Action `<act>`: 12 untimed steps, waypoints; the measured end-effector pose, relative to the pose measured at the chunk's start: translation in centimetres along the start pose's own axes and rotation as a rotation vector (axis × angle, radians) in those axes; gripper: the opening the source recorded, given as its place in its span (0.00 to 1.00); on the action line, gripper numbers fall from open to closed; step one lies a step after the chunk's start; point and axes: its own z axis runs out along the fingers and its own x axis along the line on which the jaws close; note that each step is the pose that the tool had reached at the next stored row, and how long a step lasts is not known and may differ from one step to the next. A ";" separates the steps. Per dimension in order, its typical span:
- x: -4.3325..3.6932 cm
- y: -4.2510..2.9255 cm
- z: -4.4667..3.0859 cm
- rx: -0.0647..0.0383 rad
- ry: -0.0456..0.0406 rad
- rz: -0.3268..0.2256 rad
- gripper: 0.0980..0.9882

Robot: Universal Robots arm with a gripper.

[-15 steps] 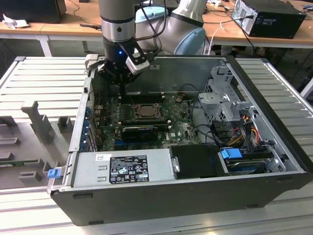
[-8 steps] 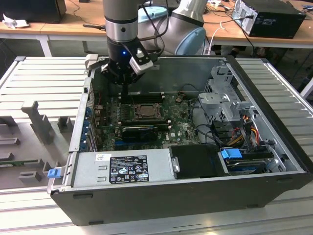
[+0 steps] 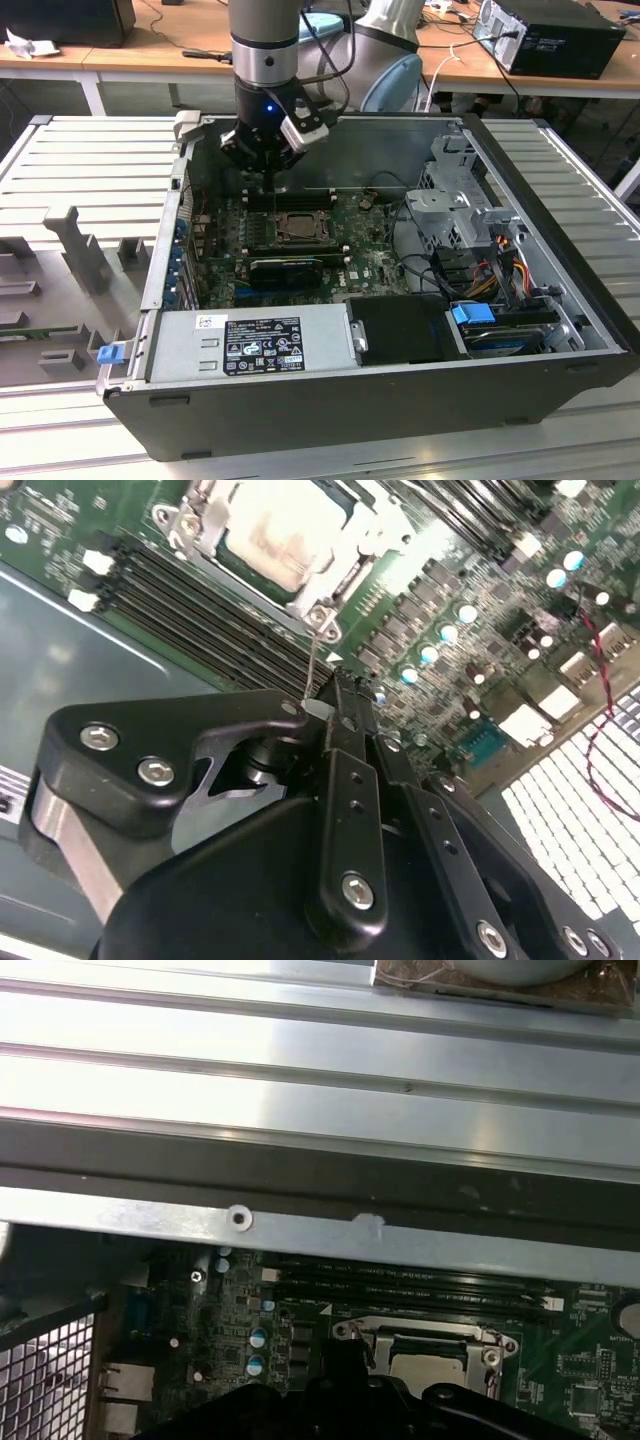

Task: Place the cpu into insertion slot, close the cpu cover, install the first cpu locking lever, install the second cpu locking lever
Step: 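Install the first cpu locking lever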

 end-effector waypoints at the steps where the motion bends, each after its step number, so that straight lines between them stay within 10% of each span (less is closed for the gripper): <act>1: -0.21 -0.02 0.00 0.000 0.0000 0.000 0.01; 9: -2.43 -0.23 0.14 -0.001 0.0000 0.000 0.01; 12: -2.91 -0.30 0.68 -0.025 -0.0030 0.017 0.01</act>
